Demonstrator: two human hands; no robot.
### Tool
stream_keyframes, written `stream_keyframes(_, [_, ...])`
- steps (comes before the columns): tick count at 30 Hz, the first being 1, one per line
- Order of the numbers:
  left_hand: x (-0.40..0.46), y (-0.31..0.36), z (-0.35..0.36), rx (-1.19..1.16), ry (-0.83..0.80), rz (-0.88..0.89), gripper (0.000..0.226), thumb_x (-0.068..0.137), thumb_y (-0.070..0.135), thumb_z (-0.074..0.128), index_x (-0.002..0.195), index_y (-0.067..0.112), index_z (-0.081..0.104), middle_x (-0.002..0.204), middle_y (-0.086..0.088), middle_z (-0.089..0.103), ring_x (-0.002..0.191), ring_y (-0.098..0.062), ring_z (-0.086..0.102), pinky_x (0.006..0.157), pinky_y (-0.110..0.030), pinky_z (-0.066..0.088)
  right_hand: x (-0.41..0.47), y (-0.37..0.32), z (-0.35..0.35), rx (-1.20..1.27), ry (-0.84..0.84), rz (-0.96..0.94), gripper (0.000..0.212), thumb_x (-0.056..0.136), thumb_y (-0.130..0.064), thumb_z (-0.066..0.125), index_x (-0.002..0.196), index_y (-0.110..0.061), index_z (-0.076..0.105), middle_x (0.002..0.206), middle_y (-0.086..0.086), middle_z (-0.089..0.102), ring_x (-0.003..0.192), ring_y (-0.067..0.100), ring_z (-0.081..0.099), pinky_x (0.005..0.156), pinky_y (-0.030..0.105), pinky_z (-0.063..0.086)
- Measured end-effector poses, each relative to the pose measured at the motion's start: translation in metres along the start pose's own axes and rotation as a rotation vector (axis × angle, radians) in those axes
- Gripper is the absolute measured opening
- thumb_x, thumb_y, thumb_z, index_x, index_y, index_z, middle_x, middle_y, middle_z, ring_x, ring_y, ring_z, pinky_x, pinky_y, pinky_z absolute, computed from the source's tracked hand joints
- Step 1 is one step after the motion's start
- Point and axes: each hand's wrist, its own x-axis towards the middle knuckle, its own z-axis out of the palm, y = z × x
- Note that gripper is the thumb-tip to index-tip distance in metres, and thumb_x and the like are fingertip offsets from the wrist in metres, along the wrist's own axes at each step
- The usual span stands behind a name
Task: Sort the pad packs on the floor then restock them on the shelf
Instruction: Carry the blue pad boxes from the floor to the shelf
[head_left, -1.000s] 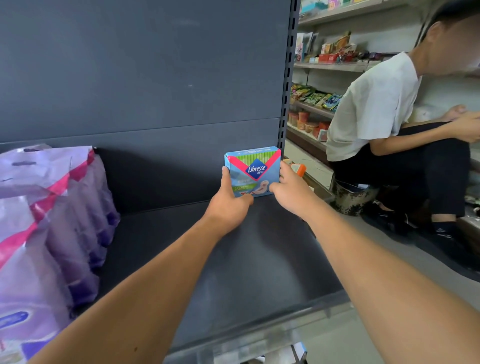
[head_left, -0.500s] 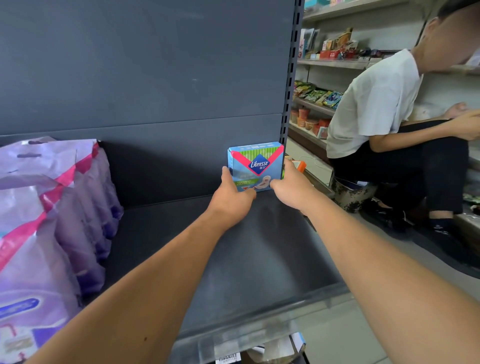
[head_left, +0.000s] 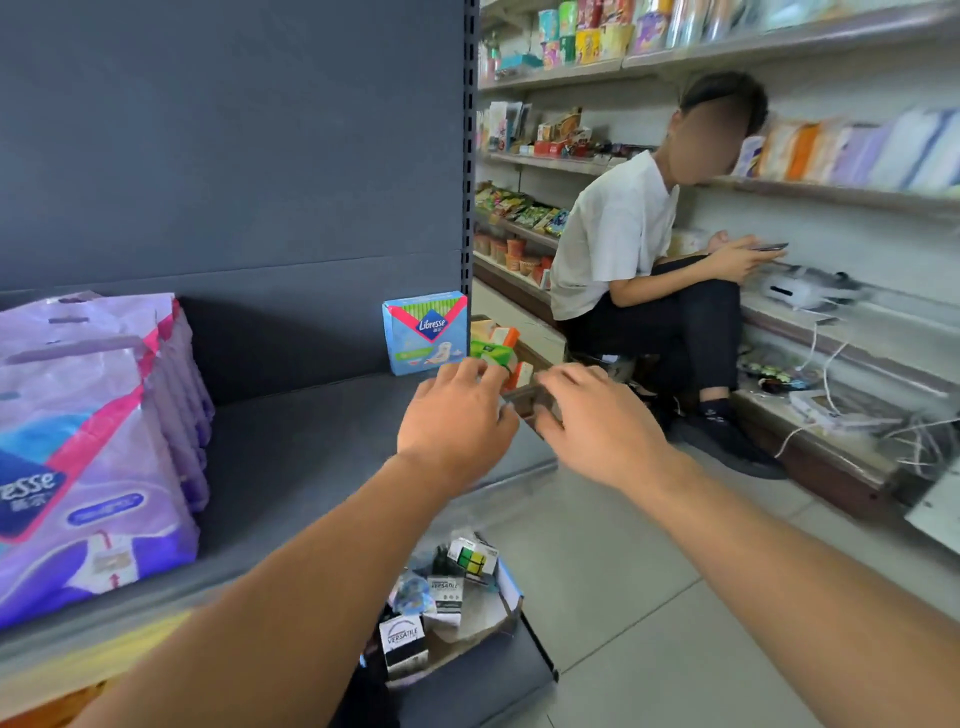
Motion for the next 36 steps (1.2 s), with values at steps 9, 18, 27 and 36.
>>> stream_keyframes(9, [-0.075, 0.147, 0.02, -0.167, -0.218, 0.357, 0.043, 0.095, 0.035, 0.042, 0.136, 0.021, 0.045, 0.136, -0.005, 0.046, 0.127, -0.026, 0.041, 0.099, -0.043, 0.041, -0.206, 0.065, -0.037, -0.02, -0.199, 0.463, 0.044, 0.096, -0.036, 0.043, 0.135, -0.018, 0.048, 0.136, 0.007, 0.051, 0.123, 0.029, 0.049, 0.097, 0.043, 0.045])
stream_keyframes(18, [-0.146, 0.285, 0.109, -0.348, -0.567, 0.615, 0.04, 0.096, 0.04, 0.044, 0.132, 0.024, 0.047, 0.135, 0.0, 0.048, 0.119, -0.024, 0.05, 0.09, -0.04, 0.045, -0.373, 0.127, -0.033, 0.086, -0.361, 1.036, 0.05, 0.096, -0.033, 0.048, 0.143, -0.019, 0.04, 0.138, 0.01, 0.054, 0.127, 0.029, 0.049, 0.104, 0.037, 0.04])
stream_keyframes(27, [-0.228, 0.372, 0.229, -0.33, -1.0, 0.655, 0.043, 0.096, 0.04, 0.046, 0.135, 0.021, 0.047, 0.136, -0.005, 0.049, 0.124, -0.025, 0.049, 0.097, -0.035, 0.041, -0.532, 0.148, 0.058, 0.299, -0.64, 1.499, 0.045, 0.097, -0.029, 0.045, 0.14, -0.015, 0.043, 0.137, 0.015, 0.052, 0.12, 0.031, 0.052, 0.094, 0.033, 0.043])
stream_keyframes(36, [-0.324, 0.43, 0.369, -0.288, -1.321, 0.408, 0.04, 0.095, 0.029, 0.05, 0.13, 0.009, 0.048, 0.131, -0.013, 0.054, 0.12, -0.028, 0.052, 0.094, -0.03, 0.041, -0.637, 0.176, 0.192, 0.563, -0.474, 1.73, 0.056, 0.097, -0.021, 0.049, 0.149, -0.011, 0.03, 0.147, 0.015, 0.043, 0.131, 0.032, 0.044, 0.1, 0.035, 0.038])
